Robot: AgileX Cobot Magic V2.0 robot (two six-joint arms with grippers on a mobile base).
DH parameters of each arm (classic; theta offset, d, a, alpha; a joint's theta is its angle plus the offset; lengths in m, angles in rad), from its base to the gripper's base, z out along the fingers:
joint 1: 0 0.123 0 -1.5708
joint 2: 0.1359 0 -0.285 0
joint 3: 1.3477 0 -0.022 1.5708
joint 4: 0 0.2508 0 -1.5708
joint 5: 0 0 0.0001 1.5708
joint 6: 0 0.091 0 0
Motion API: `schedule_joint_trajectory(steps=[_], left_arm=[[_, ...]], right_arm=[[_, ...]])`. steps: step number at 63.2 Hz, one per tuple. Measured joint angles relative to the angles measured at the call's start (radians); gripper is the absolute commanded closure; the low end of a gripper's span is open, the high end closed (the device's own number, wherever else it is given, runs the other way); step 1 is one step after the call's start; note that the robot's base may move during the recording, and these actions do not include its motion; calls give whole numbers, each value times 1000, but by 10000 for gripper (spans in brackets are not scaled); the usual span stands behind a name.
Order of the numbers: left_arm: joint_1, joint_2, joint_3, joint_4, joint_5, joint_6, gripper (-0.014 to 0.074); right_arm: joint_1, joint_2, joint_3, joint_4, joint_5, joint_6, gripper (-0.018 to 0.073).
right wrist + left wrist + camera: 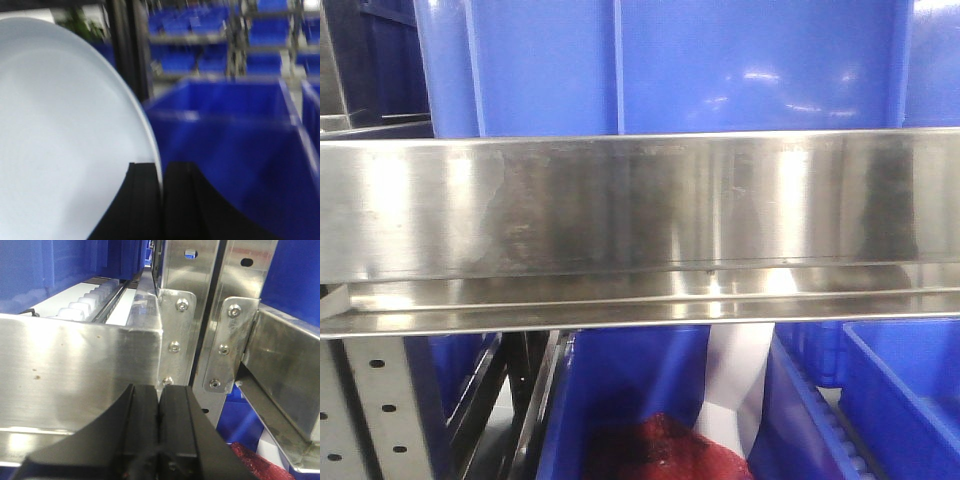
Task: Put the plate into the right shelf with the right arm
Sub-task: 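Lower the plate into the blue bin and open the right gripper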
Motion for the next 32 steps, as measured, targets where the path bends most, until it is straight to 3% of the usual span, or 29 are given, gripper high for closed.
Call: schedule_joint_trajectory(steps=[7, 15, 32], left_arm=[[0, 0, 0, 0, 0, 0, 643], [0, 0, 0, 0, 0, 0, 643], [0, 0, 0, 0, 0, 0, 643]], right_arm=[[-23, 35, 0, 0, 79, 0, 221], [-30, 42, 0, 0, 126, 0, -83], [-30, 42, -4, 0, 126, 0, -74]])
